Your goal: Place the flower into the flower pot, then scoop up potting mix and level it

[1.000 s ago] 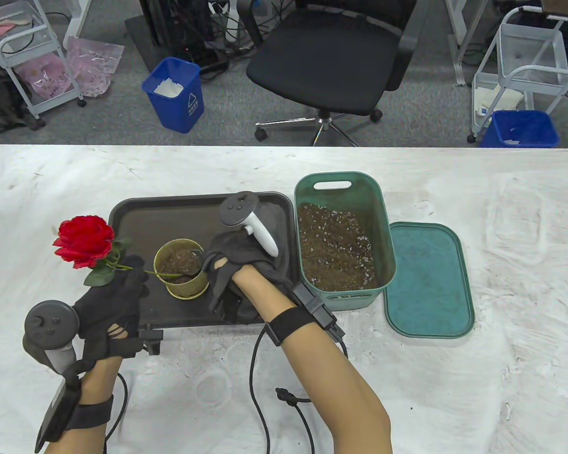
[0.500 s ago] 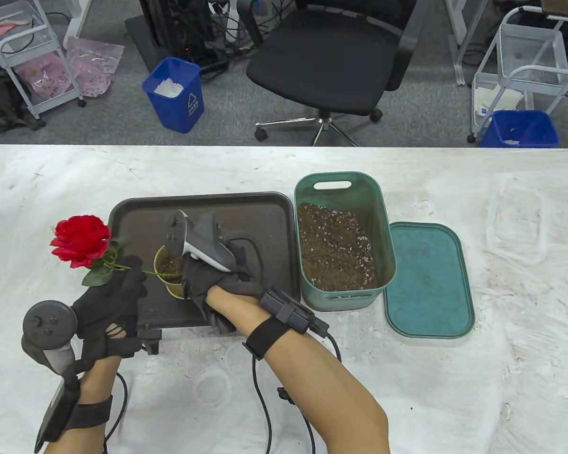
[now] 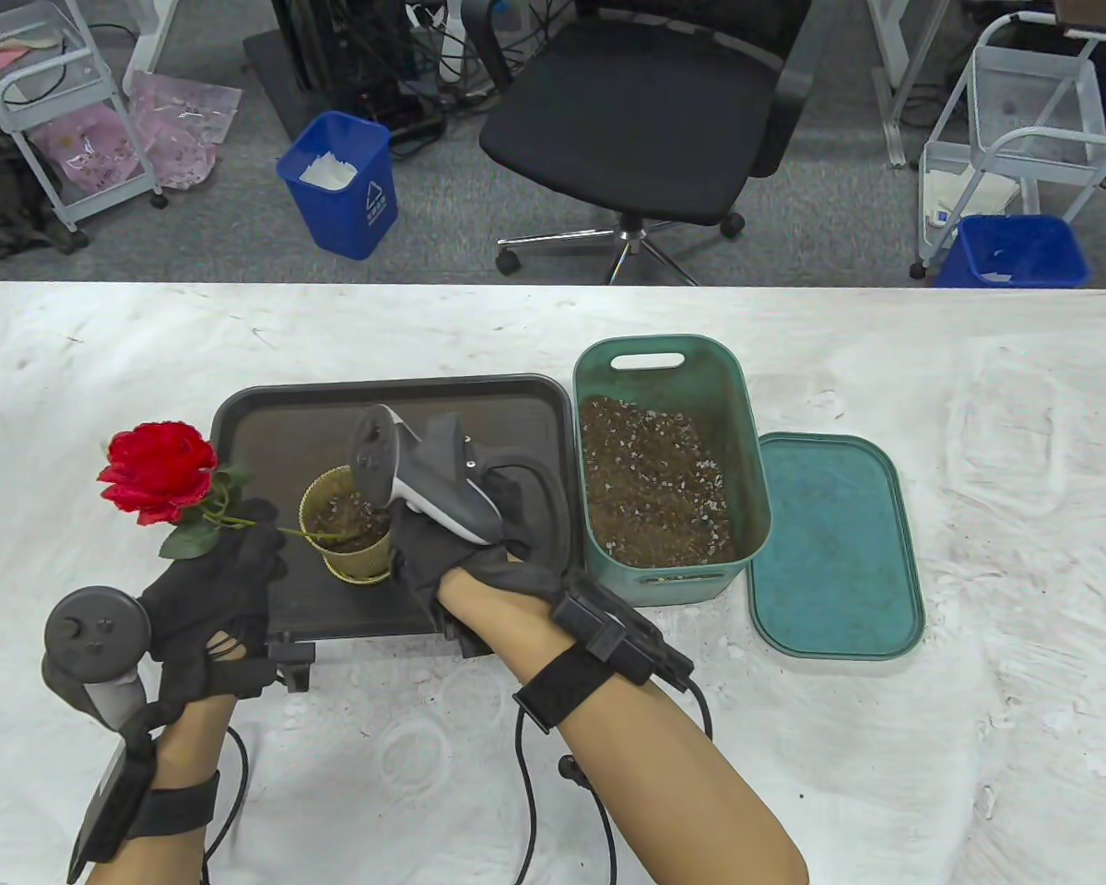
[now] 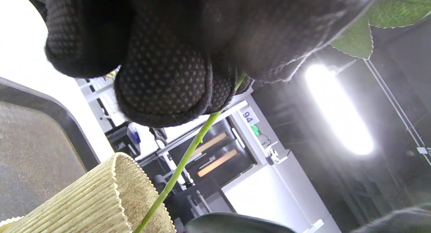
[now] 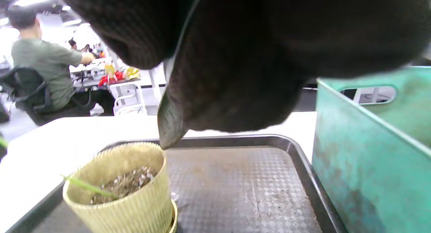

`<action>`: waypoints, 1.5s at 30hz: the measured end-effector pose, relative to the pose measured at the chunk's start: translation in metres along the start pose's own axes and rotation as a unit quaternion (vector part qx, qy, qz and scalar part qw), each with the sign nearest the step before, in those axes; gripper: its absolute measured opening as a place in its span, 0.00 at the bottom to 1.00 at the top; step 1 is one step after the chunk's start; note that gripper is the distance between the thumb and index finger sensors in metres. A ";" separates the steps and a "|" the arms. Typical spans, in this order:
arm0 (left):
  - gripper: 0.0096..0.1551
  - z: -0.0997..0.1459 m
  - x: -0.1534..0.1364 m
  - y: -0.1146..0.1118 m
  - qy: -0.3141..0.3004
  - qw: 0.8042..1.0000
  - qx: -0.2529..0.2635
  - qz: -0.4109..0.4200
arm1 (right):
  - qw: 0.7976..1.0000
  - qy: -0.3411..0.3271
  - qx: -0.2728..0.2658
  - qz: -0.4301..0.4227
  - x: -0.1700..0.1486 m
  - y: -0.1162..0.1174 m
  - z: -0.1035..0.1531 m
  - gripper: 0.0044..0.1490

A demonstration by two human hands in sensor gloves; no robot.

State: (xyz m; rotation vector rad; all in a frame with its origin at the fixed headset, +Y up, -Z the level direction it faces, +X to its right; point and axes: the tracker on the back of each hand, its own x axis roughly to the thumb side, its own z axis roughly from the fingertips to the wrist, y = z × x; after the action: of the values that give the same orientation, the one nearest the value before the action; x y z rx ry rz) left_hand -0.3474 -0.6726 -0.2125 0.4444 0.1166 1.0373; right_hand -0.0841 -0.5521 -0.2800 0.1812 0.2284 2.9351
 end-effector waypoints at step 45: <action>0.23 -0.003 -0.003 0.002 0.009 1.000 -0.002 0.005 | 0.938 0.276 0.121 -0.170 -0.227 0.034 -0.095 0.34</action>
State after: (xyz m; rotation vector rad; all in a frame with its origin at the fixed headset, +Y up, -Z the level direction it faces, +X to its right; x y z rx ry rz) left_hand -0.3513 -0.6734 -0.2147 0.4328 0.1273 1.0519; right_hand 0.1182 -0.6442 -0.3915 -0.5984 0.6305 2.5327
